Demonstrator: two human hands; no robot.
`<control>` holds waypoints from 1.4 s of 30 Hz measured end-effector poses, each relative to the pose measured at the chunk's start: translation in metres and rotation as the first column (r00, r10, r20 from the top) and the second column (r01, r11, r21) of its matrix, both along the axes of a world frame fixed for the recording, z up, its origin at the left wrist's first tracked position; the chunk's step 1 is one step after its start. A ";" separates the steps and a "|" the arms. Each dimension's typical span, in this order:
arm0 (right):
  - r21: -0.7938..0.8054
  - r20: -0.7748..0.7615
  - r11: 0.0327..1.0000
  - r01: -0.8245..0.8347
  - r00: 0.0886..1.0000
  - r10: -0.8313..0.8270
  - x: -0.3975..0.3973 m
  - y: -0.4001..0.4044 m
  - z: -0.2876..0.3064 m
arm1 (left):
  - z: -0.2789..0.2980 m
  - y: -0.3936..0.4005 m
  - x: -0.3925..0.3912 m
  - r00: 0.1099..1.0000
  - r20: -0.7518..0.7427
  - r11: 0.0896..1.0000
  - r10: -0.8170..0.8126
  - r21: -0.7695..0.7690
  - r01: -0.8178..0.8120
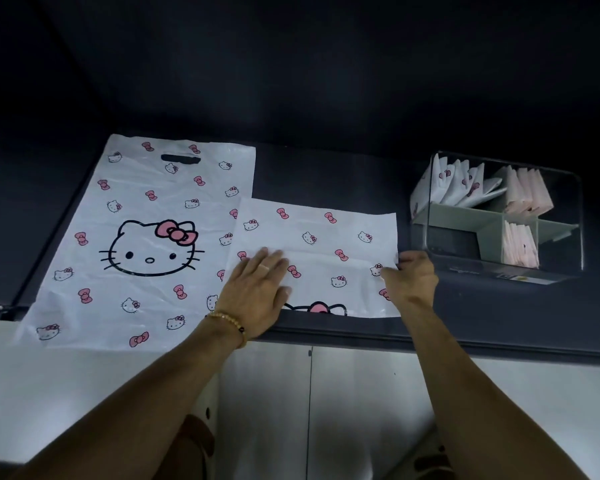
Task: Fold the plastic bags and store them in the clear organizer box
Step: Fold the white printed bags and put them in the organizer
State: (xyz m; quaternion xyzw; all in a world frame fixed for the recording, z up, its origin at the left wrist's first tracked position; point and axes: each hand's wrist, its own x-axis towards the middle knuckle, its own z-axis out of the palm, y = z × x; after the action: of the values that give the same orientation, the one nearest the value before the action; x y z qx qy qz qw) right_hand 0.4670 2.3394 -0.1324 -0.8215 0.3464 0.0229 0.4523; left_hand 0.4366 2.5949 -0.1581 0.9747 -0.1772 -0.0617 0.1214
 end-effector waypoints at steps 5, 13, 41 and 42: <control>-0.036 -0.022 0.998 -0.048 0.999 0.048 0.000 -0.001 0.001 | -0.012 0.004 -0.010 1.000 0.011 0.998 0.002 0.056 -0.002; -0.731 -0.006 0.441 -0.520 0.652 0.759 -0.034 0.069 -0.012 | -0.016 0.004 -0.010 1.000 0.002 0.980 -0.015 0.198 0.015; -0.742 -0.135 0.257 -0.619 0.513 0.847 -0.064 0.018 -0.015 | -0.007 0.002 0.000 0.995 -0.096 0.985 -0.009 0.169 0.025; -0.766 -0.115 0.253 -0.592 0.513 0.851 -0.061 0.018 -0.014 | -0.006 0.001 0.000 0.996 -0.089 0.984 -0.009 0.177 0.024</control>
State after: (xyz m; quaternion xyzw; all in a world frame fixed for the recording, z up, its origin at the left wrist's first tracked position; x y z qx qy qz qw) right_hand 0.4059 2.3577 -0.1466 -0.9803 -0.1793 -0.0432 0.0709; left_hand 0.4366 2.5962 -0.1642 0.9765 -0.1736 -0.1209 0.0411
